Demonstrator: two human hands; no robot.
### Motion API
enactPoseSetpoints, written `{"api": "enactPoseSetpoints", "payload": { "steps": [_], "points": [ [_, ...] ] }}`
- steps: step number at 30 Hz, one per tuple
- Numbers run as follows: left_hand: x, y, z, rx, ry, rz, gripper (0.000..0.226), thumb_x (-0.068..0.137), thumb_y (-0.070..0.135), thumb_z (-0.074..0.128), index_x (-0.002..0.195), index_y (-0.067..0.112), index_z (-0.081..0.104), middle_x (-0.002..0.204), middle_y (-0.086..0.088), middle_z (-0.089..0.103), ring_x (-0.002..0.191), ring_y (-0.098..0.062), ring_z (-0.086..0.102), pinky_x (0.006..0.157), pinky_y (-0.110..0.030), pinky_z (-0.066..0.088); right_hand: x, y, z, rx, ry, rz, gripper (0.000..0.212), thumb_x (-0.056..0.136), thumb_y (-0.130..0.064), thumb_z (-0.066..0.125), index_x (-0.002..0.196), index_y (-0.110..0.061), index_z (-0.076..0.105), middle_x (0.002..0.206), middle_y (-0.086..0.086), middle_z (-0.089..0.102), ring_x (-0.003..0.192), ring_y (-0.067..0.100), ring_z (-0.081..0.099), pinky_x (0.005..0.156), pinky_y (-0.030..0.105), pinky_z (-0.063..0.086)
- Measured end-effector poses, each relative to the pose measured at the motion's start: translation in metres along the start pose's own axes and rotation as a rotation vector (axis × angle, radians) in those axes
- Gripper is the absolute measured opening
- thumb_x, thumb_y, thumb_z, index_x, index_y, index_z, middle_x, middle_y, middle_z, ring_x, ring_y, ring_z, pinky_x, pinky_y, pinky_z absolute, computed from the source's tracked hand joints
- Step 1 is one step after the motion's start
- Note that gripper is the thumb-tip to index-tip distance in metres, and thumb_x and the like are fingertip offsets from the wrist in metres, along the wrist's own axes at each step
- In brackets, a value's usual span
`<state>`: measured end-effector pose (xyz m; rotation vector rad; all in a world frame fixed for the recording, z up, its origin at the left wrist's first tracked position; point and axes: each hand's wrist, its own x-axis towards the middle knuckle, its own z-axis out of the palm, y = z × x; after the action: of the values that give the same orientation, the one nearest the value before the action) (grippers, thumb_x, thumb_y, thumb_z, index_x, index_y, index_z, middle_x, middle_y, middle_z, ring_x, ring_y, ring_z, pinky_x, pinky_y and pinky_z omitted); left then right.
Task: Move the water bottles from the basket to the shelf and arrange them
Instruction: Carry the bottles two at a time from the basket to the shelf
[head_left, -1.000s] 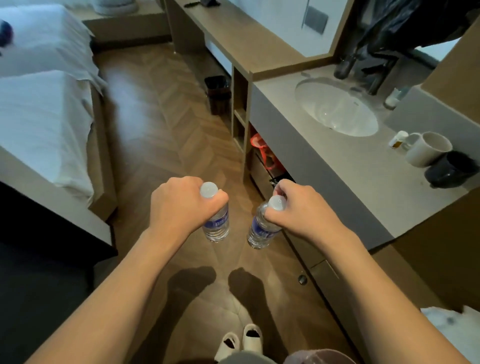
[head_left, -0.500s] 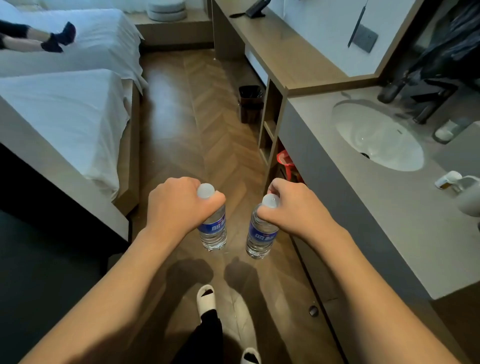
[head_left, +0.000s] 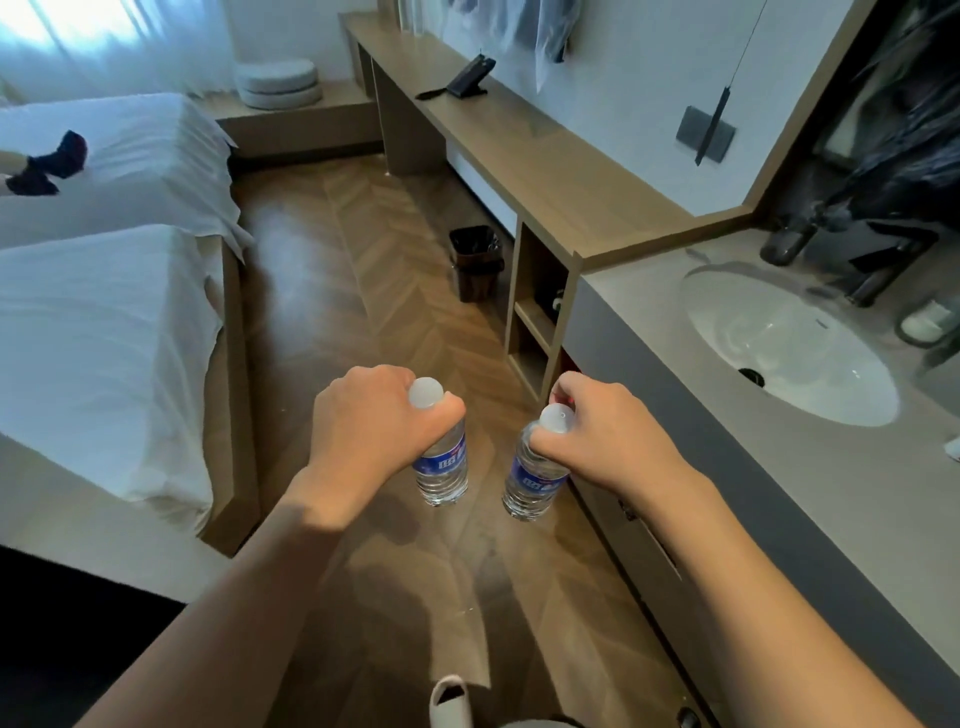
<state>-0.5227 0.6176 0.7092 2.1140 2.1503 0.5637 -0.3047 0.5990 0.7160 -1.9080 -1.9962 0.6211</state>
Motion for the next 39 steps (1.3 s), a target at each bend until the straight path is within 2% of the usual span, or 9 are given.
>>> {"api": "enactPoseSetpoints", "payload": {
  "steps": [3, 9, 11, 15, 19, 25, 32, 36, 39],
  "points": [
    [0.038, -0.014, 0.000, 0.015, -0.017, 0.039, 0.048, 0.069, 0.063, 0.049, 0.056, 0.018, 0.055, 0.055, 0.004, 0.055, 0.056, -0.019, 0.053, 0.051, -0.027, 0.035, 0.033, -0.013, -0.001, 0.021, 0.023, 0.007, 0.027, 0.075, -0.042, 0.066, 0.086, -0.020, 0.053, 0.077, -0.002, 0.061, 0.070, 0.019, 0.059, 0.059, 0.038, 0.053],
    [0.122, -0.031, 0.019, 0.026, -0.009, -0.007, 0.045, 0.071, 0.056, 0.053, 0.056, 0.014, 0.053, 0.054, 0.002, 0.051, 0.058, -0.022, 0.052, 0.054, -0.028, 0.032, 0.115, -0.022, 0.007, 0.035, -0.028, 0.027, 0.028, 0.077, -0.045, 0.066, 0.092, -0.025, 0.054, 0.085, -0.005, 0.062, 0.074, 0.014, 0.061, 0.060, 0.033, 0.056],
    [0.151, -0.036, 0.030, 0.058, 0.014, 0.019, 0.047, 0.073, 0.059, 0.053, 0.058, 0.015, 0.055, 0.059, 0.000, 0.053, 0.063, -0.025, 0.053, 0.057, -0.029, 0.034, 0.147, -0.021, 0.010, 0.036, -0.047, 0.031, 0.028, 0.076, -0.045, 0.066, 0.091, -0.025, 0.055, 0.086, -0.004, 0.063, 0.076, 0.014, 0.061, 0.063, 0.035, 0.058],
    [0.216, -0.046, 0.048, 0.016, 0.038, 0.005, 0.050, 0.067, 0.062, 0.049, 0.053, 0.015, 0.055, 0.051, 0.001, 0.052, 0.054, -0.021, 0.053, 0.052, -0.028, 0.033, 0.222, -0.020, 0.015, 0.031, -0.052, 0.023, 0.030, 0.071, -0.046, 0.066, 0.086, -0.024, 0.054, 0.082, -0.003, 0.063, 0.076, 0.018, 0.063, 0.066, 0.044, 0.059],
    [0.289, -0.052, 0.057, 0.017, 0.042, -0.018, 0.049, 0.065, 0.062, 0.049, 0.051, 0.015, 0.051, 0.049, 0.000, 0.051, 0.053, -0.022, 0.054, 0.050, -0.028, 0.035, 0.296, -0.024, 0.008, 0.040, -0.064, 0.016, 0.029, 0.069, -0.045, 0.065, 0.084, -0.024, 0.052, 0.078, -0.003, 0.063, 0.074, 0.020, 0.063, 0.064, 0.046, 0.059],
    [0.393, -0.063, 0.063, 0.006, 0.061, -0.015, 0.047, 0.073, 0.056, 0.059, 0.048, 0.018, 0.048, 0.048, 0.005, 0.046, 0.051, -0.019, 0.052, 0.050, -0.027, 0.032, 0.401, -0.039, -0.007, 0.044, -0.020, -0.029, 0.028, 0.071, -0.044, 0.063, 0.084, -0.023, 0.051, 0.074, -0.003, 0.061, 0.072, 0.019, 0.061, 0.064, 0.044, 0.057],
    [0.525, -0.108, 0.083, 0.010, 0.055, -0.032, 0.049, 0.068, 0.061, 0.053, 0.050, 0.016, 0.050, 0.050, 0.002, 0.050, 0.055, -0.021, 0.053, 0.050, -0.027, 0.031, 0.532, -0.069, 0.006, 0.005, -0.019, -0.015, 0.026, 0.071, -0.045, 0.063, 0.085, -0.024, 0.054, 0.075, -0.004, 0.062, 0.071, 0.016, 0.063, 0.063, 0.040, 0.059],
    [0.606, -0.140, 0.092, -0.004, 0.043, -0.005, 0.049, 0.065, 0.062, 0.048, 0.051, 0.015, 0.051, 0.050, 0.002, 0.050, 0.056, -0.018, 0.052, 0.049, -0.026, 0.029, 0.612, -0.095, 0.019, -0.010, -0.026, 0.014, 0.026, 0.074, -0.045, 0.065, 0.086, -0.024, 0.054, 0.078, -0.005, 0.062, 0.072, 0.013, 0.062, 0.061, 0.033, 0.057],
    [0.669, -0.164, 0.093, -0.025, 0.024, -0.006, 0.048, 0.068, 0.059, 0.053, 0.050, 0.015, 0.049, 0.050, 0.002, 0.050, 0.057, -0.020, 0.051, 0.050, -0.028, 0.030, 0.672, -0.119, 0.025, -0.002, -0.018, 0.040, 0.025, 0.073, -0.044, 0.065, 0.085, -0.025, 0.053, 0.076, -0.006, 0.062, 0.072, 0.014, 0.061, 0.060, 0.035, 0.053]
  ]
}}
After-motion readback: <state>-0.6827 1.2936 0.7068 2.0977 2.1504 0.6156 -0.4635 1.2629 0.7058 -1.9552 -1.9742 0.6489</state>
